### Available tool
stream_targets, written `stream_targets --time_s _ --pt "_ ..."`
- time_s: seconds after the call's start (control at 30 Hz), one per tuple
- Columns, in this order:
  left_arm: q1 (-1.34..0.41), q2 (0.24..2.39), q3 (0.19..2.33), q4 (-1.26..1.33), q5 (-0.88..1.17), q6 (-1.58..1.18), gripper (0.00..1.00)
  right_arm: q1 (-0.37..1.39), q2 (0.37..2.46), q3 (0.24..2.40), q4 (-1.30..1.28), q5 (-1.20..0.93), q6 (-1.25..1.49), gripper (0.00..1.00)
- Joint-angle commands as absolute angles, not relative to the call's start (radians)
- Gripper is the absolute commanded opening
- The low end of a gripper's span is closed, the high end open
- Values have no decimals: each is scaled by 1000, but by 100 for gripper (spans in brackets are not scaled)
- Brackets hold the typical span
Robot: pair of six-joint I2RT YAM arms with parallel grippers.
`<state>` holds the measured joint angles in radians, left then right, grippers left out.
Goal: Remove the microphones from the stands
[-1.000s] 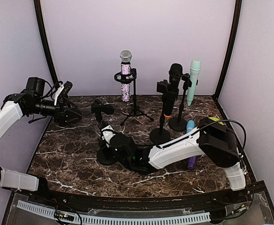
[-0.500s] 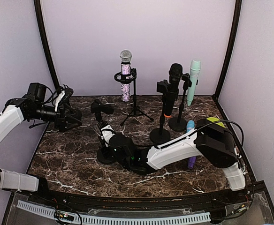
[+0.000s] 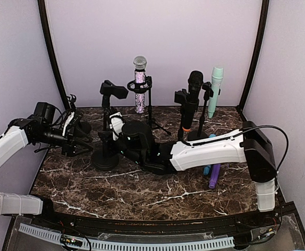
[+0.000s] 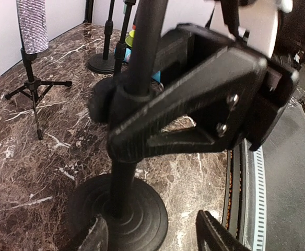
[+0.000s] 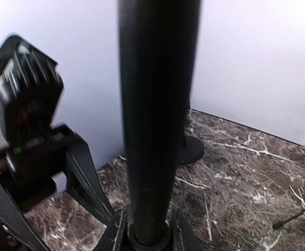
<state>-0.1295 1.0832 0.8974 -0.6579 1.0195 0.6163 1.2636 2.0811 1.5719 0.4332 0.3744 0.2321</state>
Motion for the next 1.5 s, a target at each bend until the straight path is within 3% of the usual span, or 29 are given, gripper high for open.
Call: stream_targets --time_s 0.0,0.2,0.37,0.6,0.63,0.73,0.77,0.97,1.17,1.47 --pt "-157 1065 877 -616 1061 594 58 1263 2024 1667 501 274 301 0" --pt "-185 1062 874 -577 1089 542 47 1278 2047 1723 489 241 298 0" --pt "-200 1077 873 -567 1098 532 30 1291 2059 1745 484 236 294 0" --pt "-206 1065 845 -573 1096 530 29 1296 2049 1745 509 211 303 0" --pt "-205 1065 851 -576 1103 529 27 1296 2049 1747 512 202 307 0" --pt "-204 1070 865 -587 1130 525 1 1297 2052 1750 518 182 317 0" --pt "-205 1069 867 -592 1141 525 0 1296 2047 1746 518 180 316 0" --pt "-205 1072 910 -692 1264 574 0 1282 1997 1694 568 92 358 0" --pt "-205 1078 1012 -769 1423 549 0 1241 1976 1714 632 -180 452 0" --pt "-210 985 929 -360 1543 107 0 1204 2061 1801 772 -593 636 2"
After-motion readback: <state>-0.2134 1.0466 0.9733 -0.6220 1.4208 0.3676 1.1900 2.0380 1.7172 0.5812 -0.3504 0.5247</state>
